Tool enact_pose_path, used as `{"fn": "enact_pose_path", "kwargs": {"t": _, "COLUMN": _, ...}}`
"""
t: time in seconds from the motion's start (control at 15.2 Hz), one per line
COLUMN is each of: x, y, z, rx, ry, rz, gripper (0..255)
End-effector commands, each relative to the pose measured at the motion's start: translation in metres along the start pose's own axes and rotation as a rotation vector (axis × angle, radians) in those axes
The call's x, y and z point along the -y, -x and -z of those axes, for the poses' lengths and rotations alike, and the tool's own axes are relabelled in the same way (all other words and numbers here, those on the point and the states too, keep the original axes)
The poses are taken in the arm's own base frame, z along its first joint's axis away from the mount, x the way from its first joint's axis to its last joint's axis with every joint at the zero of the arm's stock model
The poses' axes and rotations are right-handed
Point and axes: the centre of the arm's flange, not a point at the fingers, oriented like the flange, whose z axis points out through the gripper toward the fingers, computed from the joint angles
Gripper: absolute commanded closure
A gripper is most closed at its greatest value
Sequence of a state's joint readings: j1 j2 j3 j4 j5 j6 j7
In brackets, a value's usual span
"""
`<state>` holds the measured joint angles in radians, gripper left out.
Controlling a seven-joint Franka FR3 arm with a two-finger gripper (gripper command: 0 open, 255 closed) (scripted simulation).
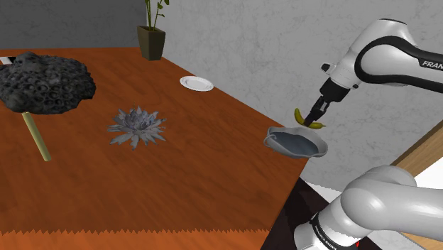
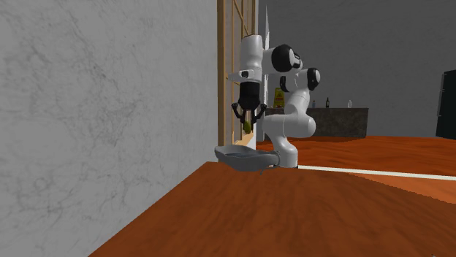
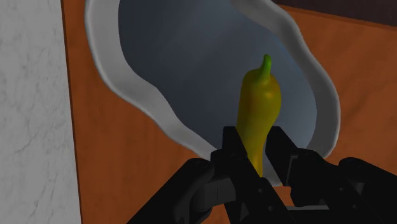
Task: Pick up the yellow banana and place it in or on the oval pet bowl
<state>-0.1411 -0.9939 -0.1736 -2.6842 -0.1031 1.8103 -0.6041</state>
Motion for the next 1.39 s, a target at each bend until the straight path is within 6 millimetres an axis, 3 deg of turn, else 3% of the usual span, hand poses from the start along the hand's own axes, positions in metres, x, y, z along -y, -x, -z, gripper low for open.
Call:
{"fn": "enact_pose_path", "kwargs": {"t": 0.0, "x": 0.001, "y": 0.002, "z": -0.011, "rx": 0.000, "ry": 0.000, "rz": 0.000, "gripper": 255}}
{"fn": "enact_pose_path", "kwargs": {"t": 0.46, "x": 0.002, "y": 0.006, "z": -0.047, "rx": 0.000, "ry": 0.000, "rz": 0.000, "gripper": 255}}
{"fn": "enact_pose_path", "kwargs": {"t": 0.92, "x": 0.002, "y": 0.006, "z": -0.047, "rx": 0.000, "ry": 0.000, "rz": 0.000, "gripper": 255}}
{"fn": "enact_pose_path", "kwargs": {"t": 0.99, "x": 0.002, "y": 0.006, "z": -0.047, "rx": 0.000, "ry": 0.000, "rz": 0.000, "gripper": 0}}
{"fn": "enact_pose_path", "kwargs": {"t": 1.32, "x": 0.002, "y": 0.006, "z": -0.047, "rx": 0.000, "ry": 0.000, "rz": 0.000, "gripper": 0}}
